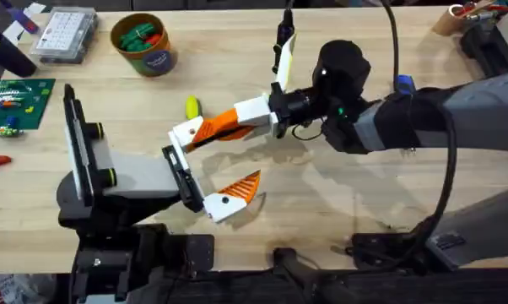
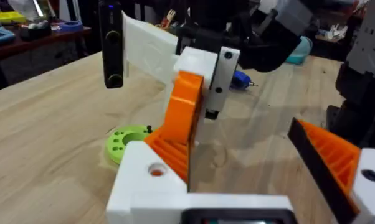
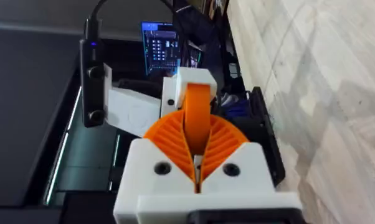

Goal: Pick up the gripper from the table and insert it into the empty holder that is missing its gripper. Then pick up a screw, insert it into the mounting hole, and use the screwdriver to tighten it. Finally, clean up the table by picking up the vegetable and placing it into the bucket.

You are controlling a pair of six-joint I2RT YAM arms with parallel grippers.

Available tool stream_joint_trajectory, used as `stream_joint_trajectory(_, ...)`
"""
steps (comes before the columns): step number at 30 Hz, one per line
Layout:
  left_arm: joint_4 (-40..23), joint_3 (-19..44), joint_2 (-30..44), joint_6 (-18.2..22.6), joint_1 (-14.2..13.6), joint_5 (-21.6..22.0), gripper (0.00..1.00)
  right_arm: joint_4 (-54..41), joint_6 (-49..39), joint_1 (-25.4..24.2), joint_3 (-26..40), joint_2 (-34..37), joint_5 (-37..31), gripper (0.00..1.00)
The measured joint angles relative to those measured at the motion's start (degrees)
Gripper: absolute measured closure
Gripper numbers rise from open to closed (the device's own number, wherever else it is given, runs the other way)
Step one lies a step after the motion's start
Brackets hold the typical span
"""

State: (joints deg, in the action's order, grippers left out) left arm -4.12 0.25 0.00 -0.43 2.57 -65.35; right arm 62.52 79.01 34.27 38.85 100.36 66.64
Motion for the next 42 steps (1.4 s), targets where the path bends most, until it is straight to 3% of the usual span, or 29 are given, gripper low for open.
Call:
stream_joint_trajectory(30,0.00,-0.02,-0.01,0.00,0.00,0.32,0.017,-0.01,0.00,0.10,0.00,0.02,-0.63,0.989)
stream_joint_trajectory(33,-0.20,0.00,-0.01,-0.01,-0.17,-0.42,0.017,0.03,0.03,0.45,0.12,0.01,-1.17,0.778)
stream_joint_trajectory(38,-0.42,0.00,0.00,-0.04,-0.61,-2.50,0.017,0.37,-0.14,2.14,0.81,0.02,-1.47,0.052)
stream_joint_trajectory(42,-0.42,0.00,0.01,-0.04,-0.61,-2.84,0.017,0.39,-0.23,2.20,0.81,0.01,-1.51,0.009)
